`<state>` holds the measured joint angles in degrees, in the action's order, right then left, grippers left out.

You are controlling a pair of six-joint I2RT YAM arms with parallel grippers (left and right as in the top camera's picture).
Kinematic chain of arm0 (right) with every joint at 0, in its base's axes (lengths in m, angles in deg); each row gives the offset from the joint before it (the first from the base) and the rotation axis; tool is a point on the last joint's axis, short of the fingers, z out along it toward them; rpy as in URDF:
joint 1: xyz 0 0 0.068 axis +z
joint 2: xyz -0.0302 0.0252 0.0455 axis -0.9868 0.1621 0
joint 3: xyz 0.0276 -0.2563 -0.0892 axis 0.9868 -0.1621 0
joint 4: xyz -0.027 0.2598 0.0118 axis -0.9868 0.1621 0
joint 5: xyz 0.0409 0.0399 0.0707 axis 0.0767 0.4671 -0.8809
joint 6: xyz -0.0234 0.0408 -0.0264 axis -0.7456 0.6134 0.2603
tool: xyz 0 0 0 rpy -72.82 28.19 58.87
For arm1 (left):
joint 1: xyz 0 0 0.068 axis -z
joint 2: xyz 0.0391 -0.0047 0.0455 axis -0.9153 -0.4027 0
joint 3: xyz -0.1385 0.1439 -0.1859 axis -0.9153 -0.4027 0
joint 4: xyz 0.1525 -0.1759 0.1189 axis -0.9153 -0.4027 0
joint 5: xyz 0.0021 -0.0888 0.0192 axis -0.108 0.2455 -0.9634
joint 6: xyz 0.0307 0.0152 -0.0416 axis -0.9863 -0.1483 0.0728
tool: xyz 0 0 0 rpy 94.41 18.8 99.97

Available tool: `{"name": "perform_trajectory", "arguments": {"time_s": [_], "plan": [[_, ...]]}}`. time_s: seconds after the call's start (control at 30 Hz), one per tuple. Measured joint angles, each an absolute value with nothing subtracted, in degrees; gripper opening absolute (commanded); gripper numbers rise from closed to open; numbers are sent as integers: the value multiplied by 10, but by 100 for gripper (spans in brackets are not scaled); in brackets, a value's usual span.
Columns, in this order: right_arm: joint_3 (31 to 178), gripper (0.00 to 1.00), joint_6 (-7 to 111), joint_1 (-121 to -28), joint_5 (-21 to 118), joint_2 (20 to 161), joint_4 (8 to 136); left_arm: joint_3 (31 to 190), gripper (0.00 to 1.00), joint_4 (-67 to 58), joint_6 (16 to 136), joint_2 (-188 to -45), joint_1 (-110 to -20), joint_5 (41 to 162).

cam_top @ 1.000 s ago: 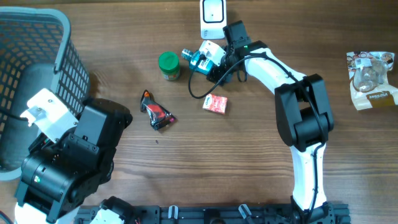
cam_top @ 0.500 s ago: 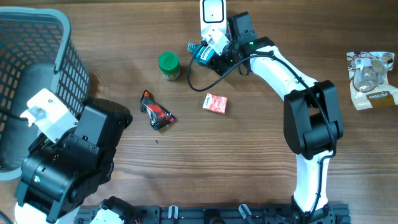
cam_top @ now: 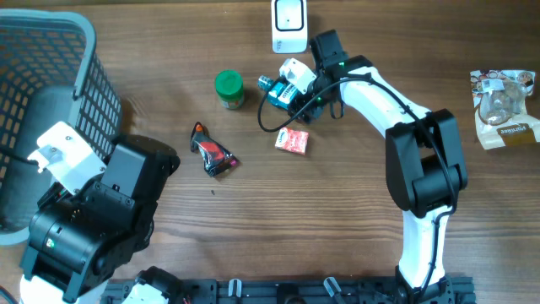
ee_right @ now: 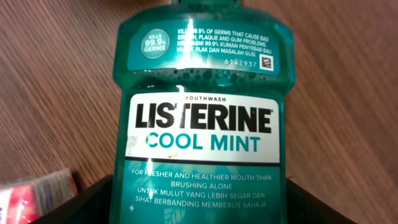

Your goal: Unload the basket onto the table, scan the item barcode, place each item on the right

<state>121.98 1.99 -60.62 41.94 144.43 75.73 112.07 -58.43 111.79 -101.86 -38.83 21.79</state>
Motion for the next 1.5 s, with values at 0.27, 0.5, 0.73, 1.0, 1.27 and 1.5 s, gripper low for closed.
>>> {"name": "perform_trajectory", "arguments": {"time_s": [0.27,0.5,0.73,1.0,1.27,1.5], "plan": [[1217,96,18,-606,428,1441,705,1121,100,-586,1118,-1019,-388,218],[1217,100,17,-600,413,1441,679,1121,100,-586,1118,-1019,-388,218],[1217,100,13,-545,404,1442,629,1121,100,-587,1118,-1019,-388,218],[1216,100,23,-553,422,1461,565,1121,100,-597,1118,-1019,-388,214],[1216,100,34,-557,428,1470,547,1121,100,-597,1118,-1019,-388,214],[1216,100,50,-561,424,1502,544,1121,100,-597,1118,-1019,-388,213]]}}
